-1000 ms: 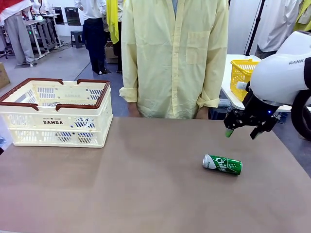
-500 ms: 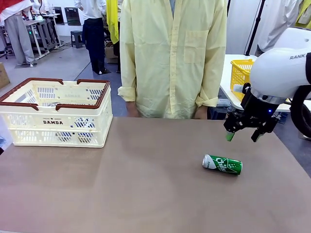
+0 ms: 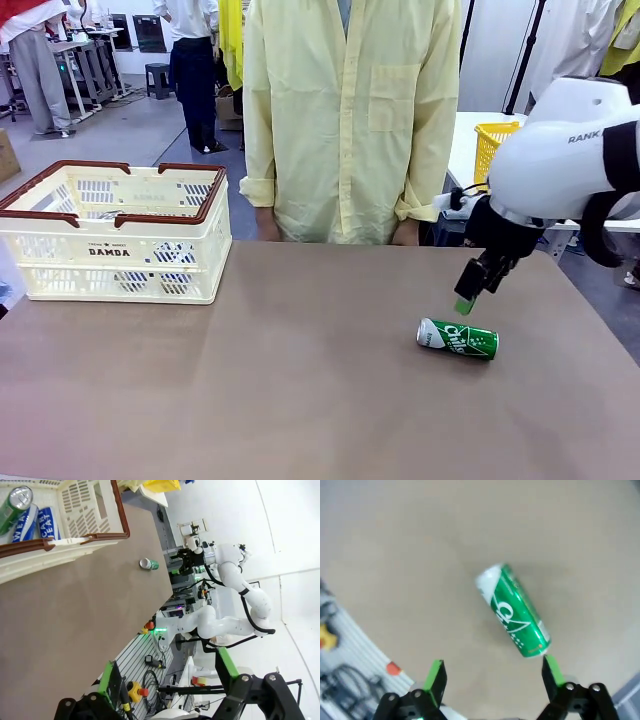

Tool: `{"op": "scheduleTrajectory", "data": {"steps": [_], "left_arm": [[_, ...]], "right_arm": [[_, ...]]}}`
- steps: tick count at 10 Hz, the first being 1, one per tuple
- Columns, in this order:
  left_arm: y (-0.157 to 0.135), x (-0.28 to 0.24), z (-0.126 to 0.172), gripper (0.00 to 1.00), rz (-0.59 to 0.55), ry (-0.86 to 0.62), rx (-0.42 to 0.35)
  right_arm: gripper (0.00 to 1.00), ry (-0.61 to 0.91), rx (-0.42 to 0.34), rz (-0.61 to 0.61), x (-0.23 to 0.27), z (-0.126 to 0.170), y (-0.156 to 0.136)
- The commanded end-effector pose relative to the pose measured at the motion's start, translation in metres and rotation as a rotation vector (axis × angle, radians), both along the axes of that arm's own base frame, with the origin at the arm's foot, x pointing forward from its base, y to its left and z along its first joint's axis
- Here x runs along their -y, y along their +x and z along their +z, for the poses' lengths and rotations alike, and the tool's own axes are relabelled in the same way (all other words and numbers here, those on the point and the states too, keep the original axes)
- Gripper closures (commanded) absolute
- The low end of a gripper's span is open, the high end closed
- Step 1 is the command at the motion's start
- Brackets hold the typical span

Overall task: Place the drinks into the Shopping basket.
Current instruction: Pick up one drink and place it into the Shopping basket.

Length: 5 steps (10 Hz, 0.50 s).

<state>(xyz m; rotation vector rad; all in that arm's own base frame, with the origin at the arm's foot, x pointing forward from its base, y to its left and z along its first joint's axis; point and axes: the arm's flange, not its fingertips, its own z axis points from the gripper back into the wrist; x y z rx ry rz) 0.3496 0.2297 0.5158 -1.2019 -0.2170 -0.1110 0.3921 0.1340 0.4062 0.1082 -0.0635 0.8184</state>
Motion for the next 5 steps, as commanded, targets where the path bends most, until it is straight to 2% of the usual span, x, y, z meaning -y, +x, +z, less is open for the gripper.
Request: {"op": "scheduleTrajectory", "data": {"steps": [1,3,4,5], "left_arm": [[-0.002,0.002,0.001,0.0,0.007,-0.003,-0.012],[-0.002,0.002,0.001,0.0,0.007,-0.003,-0.012],[-0.002,0.002,0.001,0.0,0.007,-0.003,-0.012],[-0.002,0.002,0.001,0.0,0.007,-0.003,-0.012]], "right_arm": [[0.0,-0.036,0.038,0.593,0.006,0.005,0.003],[0.0,-0.014,0.064,0.785,0.002,0.005,-0.006],[0.0,-0.05,0.057,0.789,0.002,0.005,-0.009],[0.0,-0.023,0.034,0.5,-0.01,0.001,-0.006]]}}
